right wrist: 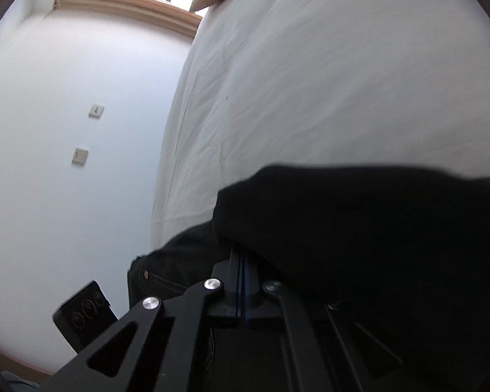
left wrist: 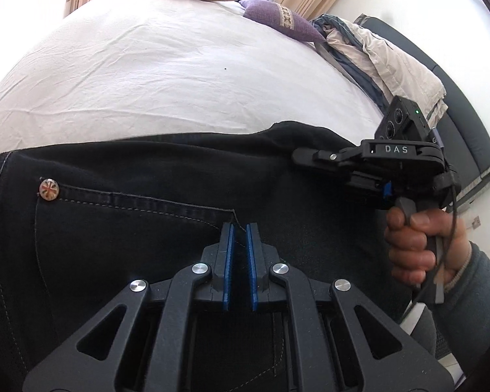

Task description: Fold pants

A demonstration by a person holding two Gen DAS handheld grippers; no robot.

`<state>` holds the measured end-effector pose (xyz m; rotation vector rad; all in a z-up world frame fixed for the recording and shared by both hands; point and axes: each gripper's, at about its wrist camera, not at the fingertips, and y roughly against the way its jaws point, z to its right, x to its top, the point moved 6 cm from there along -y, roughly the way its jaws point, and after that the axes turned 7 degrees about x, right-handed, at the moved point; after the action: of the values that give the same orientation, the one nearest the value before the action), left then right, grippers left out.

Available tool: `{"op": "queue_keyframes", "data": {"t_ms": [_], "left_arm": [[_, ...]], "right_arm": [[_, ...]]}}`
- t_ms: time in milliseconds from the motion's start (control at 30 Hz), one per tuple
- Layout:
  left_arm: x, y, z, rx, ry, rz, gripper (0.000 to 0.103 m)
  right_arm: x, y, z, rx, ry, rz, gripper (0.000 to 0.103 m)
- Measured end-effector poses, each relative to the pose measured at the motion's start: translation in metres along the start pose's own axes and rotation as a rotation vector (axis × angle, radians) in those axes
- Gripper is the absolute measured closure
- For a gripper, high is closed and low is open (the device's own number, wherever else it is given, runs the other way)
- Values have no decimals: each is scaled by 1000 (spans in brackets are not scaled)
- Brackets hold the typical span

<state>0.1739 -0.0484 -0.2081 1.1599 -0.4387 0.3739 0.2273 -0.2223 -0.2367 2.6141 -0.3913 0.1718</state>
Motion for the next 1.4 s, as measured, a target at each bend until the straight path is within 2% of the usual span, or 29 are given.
{"op": "queue_keyframes", "data": {"t_ms": [33, 67, 133, 200, 233, 267, 333, 367, 433, 467, 500, 533, 567, 633, 767, 867, 933, 967, 1000, 1033, 1067, 1133, 1167, 1233, 1267, 1300, 1333, 1367, 1400], "left_arm": [[0, -2, 3, -3, 1, 4, 96], [0, -3, 5, -1, -2, 9, 96], [-2, -3, 10, 6, -8, 17, 96], [-4, -4, 10, 8, -5, 21, 96], [-5, -4, 12, 10, -4, 22, 96], [-6, -5, 13, 14, -5, 23, 96], [-7, -6, 17, 29, -17, 24, 96], [-8, -8, 20, 37, -25, 23, 96], [-9, -8, 22, 35, -28, 21, 96], [-9, -8, 22, 29, -23, 19, 96], [-9, -8, 21, 21, -18, 17, 96], [-9, -9, 21, 18, -13, 11, 96], [-8, -9, 21, 18, -12, 10, 96], [-8, -9, 22, 22, -17, 11, 96], [-7, -11, 25, 33, -21, 14, 96], [-8, -12, 26, 48, -40, 12, 96], [-9, -13, 28, 62, -49, 7, 96], [-10, -12, 28, 68, -53, 9, 96], [-11, -12, 28, 73, -54, 11, 96], [-13, -11, 29, 79, -57, 13, 96], [-14, -11, 29, 86, -62, 15, 96], [-17, -10, 30, 104, -74, 14, 96], [-18, -10, 30, 114, -87, 12, 96], [-23, -7, 32, 135, -116, 0, 96], [-27, -5, 32, 141, -125, -6, 96], [-30, -3, 33, 141, -128, -11, 96], [-35, -1, 32, 136, -126, -16, 96], [-39, 1, 31, 126, -121, -15, 96], [-44, 4, 29, 113, -113, -12, 96]], "right_arm": [[13, 21, 13, -56, -1, 78, 103], [23, 45, 26, -71, -36, 160, 103], [45, 95, 56, -144, -145, 311, 102], [42, 121, 54, -207, -135, 364, 85], [37, 121, 40, -186, -101, 354, 82], [28, 110, 20, -112, -67, 323, 75], [2, 64, -28, 23, 13, 216, 64], [-11, 42, -46, 64, 55, 161, 63], [-38, -6, -67, 84, 83, 54, 63], [-47, -18, -62, 72, 67, 19, 63], [-55, -22, -49, 48, 39, 3, 71], [-63, -16, -31, 34, 0, 8, 86], [-67, 1, -11, 32, -52, 25, 103], [-71, 58, 25, 39, -163, 131, 103], [-83, 202, 100, -62, -300, 394, 103], [-99, 315, 156, -209, -441, 624, 103], [-115, 366, 174, -319, -531, 721, 103], [-120, 375, 172, -334, -555, 739, 99], [-121, 379, 163, -330, -535, 740, 88], [-117, 377, 148, -304, -478, 731, 84], [-112, 368, 131, -243, -409, 707, 73], [-100, 329, 105, -117, -300, 591, 52], [-96, 298, 94, -106, -264, 527, 51], [-95, 268, 100, -148, -244, 434, 51], [-97, 262, 114, -151, -279, 420, 63], [-101, 266, 125, -120, -319, 436, 88], [-106, 274, 138, -114, -360, 445, 99], [-111, 288, 150, -140, -387, 466, 103], [-116, 306, 158, -152, -395, 500, 103]]}}
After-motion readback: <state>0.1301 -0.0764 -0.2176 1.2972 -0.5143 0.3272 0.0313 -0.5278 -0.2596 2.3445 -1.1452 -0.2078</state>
